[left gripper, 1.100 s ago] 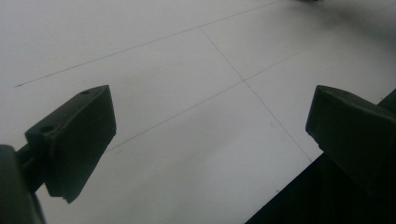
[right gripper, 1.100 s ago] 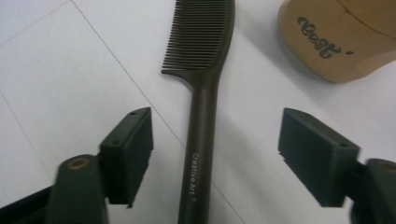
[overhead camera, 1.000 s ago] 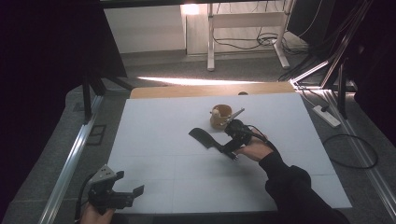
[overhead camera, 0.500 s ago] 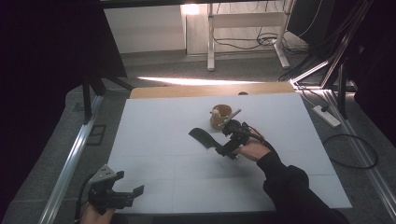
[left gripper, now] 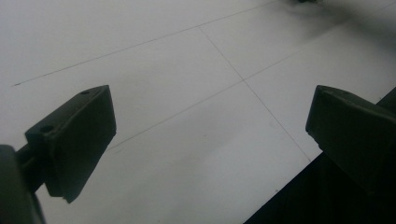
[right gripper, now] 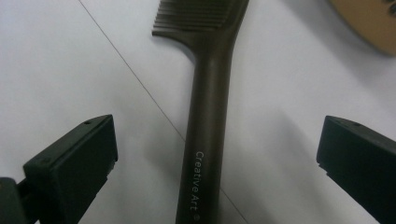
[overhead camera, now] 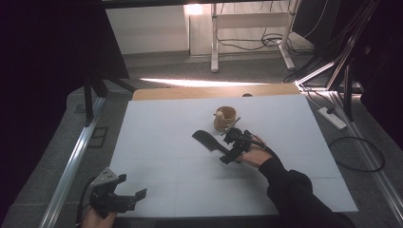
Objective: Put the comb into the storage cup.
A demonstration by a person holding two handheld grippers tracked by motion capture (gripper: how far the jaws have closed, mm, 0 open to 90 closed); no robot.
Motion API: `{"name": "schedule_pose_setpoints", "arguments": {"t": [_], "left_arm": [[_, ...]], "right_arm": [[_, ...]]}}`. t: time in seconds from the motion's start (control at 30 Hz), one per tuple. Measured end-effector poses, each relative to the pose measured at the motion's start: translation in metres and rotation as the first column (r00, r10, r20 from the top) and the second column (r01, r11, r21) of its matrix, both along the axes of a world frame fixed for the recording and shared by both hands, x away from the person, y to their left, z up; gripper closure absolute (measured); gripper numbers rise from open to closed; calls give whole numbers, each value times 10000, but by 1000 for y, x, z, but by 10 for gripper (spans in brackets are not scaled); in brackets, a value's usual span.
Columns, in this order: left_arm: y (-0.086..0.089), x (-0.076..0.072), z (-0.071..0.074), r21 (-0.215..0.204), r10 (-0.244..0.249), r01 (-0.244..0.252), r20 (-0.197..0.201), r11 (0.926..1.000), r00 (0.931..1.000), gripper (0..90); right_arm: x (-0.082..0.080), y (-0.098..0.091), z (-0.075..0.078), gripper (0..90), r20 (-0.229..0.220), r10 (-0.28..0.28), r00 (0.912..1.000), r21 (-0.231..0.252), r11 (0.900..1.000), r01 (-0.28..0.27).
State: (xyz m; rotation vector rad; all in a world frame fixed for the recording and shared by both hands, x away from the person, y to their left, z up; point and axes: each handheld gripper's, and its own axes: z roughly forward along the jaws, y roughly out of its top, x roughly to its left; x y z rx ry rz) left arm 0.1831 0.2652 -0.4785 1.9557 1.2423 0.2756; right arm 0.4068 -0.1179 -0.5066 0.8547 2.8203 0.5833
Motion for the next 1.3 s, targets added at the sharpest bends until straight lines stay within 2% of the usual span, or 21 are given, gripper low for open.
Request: {"name": "schedule_pose_setpoints", "arguments": {"t": [0.17, 0.43, 0.77, 0.97, 1.03, 1.07, 1.17, 1.27, 1.3], "left_arm": [[0, 0, 0, -6, -4, 4, -7, 10000, 10000, 25], [0, 1, 0, 20, 10, -10, -41, 10000, 10000, 25], [0, 1, 0, -12, -1, 1, -56, 10000, 10000, 25], [0, 1, 0, 2, 4, -4, -45, 10000, 10000, 25], [0, 1, 0, -2, 7, -7, -48, 10000, 10000, 25], [0, 1, 0, 5, 2, -2, -49, 10000, 10000, 25], [0, 1, 0, -13, 0, 0, -59, 10000, 10000, 25], [0, 1, 0, 8, -17, 17, -63, 10000, 10000, 25], [0, 1, 0, 5, -17, 17, -62, 10000, 10000, 25]], "right_arm": [[0, 1, -10, 0, -44, 23, 10000, -370, 9993, -25], [-1, 1, -11, 0, -15, -103, 9999, -426, 9990, 103], [-1, 1, -11, 19, -14, -7, 10000, -448, 9990, 6], [-5, 3, -4, 229, -117, 408, 9991, -396, 9984, -412], [-4, 3, 1, 415, -178, 450, 9988, -399, 9982, -457], [-4, 3, 1, 415, -178, 450, 9988, -399, 9982, -457], [-2, 1, 3, 548, -148, 363, 9992, -385, 9986, -369], [-3, 2, 4, 682, -134, 528, 9985, -442, 9976, -533], [-3, 3, 4, 698, -139, 588, 9982, -492, 9970, -594]]}}
